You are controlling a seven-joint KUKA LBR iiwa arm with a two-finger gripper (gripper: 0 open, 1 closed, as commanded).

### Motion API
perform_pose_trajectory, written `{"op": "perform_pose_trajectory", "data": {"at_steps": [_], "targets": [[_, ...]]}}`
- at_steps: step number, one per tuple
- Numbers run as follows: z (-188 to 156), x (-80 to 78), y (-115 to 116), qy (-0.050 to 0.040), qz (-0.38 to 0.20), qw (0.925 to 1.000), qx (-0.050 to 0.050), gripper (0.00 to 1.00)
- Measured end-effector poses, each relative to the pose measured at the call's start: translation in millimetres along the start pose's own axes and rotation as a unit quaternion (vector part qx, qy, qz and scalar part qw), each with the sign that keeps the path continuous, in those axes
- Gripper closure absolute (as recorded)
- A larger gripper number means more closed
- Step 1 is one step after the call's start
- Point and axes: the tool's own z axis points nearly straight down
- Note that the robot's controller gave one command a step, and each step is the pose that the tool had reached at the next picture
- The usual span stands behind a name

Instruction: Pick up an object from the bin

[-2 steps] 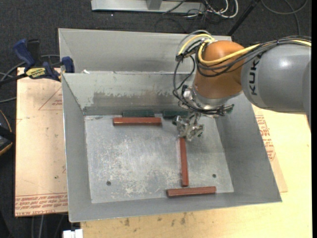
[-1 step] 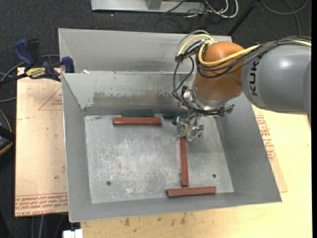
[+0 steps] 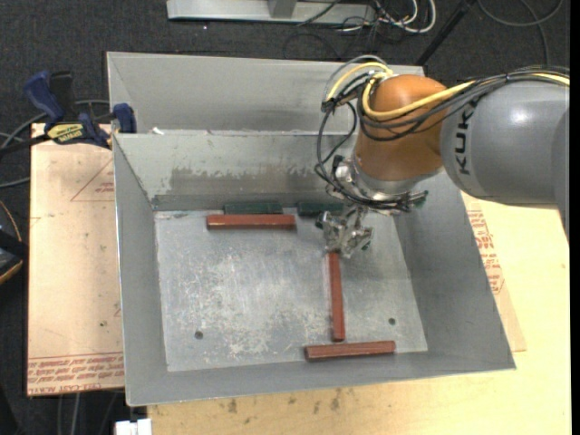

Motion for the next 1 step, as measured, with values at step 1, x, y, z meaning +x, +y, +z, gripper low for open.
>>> {"op": "perform_pose_trajectory", "data": {"at_steps": [1], "targets": [[-40.0, 5.8, 8.6, 0.0016, 0.000, 1.0000, -0.007, 1.00]]}}
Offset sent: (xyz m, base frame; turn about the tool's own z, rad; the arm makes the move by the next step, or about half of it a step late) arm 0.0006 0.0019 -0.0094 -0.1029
